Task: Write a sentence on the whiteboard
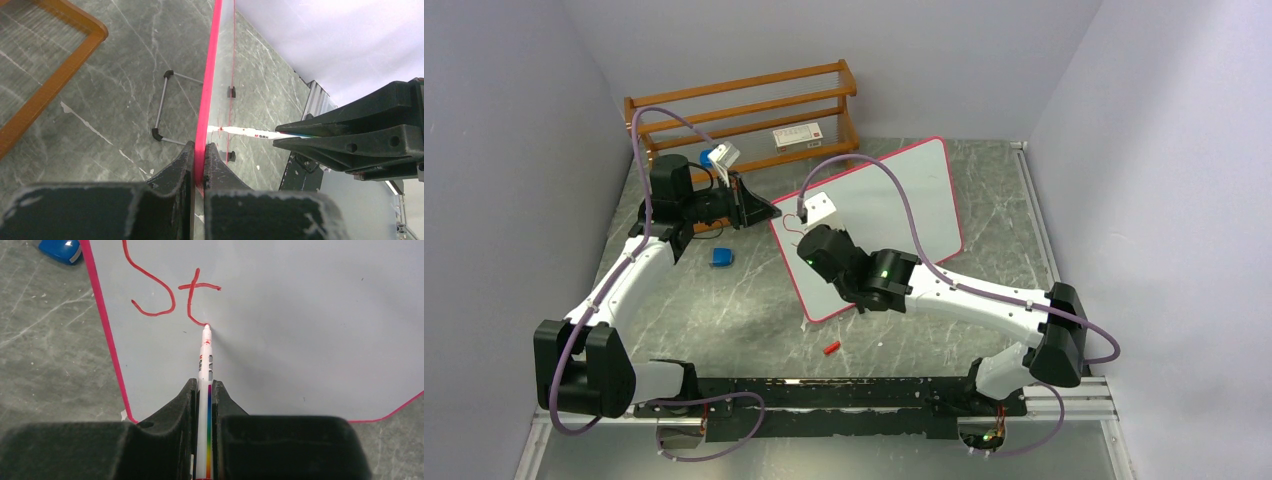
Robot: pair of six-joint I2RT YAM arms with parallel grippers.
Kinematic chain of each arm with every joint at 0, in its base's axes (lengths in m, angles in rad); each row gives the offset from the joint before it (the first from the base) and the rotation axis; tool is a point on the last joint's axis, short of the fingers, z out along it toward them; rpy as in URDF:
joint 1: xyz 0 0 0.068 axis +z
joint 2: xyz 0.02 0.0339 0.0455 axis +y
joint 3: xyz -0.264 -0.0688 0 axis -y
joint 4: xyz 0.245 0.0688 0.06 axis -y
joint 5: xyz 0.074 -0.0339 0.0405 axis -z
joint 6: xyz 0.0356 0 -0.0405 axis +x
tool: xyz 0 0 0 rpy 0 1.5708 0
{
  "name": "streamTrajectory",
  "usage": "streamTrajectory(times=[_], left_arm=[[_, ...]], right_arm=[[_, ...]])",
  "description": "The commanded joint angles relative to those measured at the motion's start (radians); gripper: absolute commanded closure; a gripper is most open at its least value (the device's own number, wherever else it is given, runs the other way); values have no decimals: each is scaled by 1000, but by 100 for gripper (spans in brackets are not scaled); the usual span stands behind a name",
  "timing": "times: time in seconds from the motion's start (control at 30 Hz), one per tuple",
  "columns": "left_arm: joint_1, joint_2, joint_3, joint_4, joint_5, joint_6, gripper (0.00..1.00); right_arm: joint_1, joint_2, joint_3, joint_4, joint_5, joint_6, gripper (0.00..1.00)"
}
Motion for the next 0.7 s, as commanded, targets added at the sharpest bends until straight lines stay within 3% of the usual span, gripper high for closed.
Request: streamTrajectory(times=[0.0,0.67], left_arm=[[-26,23,0,-68,-1,58,95],[-26,25,5,-77,-10,65,95]], right_arm=[[-3,-32,-25,20,56,11,100],[-27,-124,-71,106,42,-19,100]])
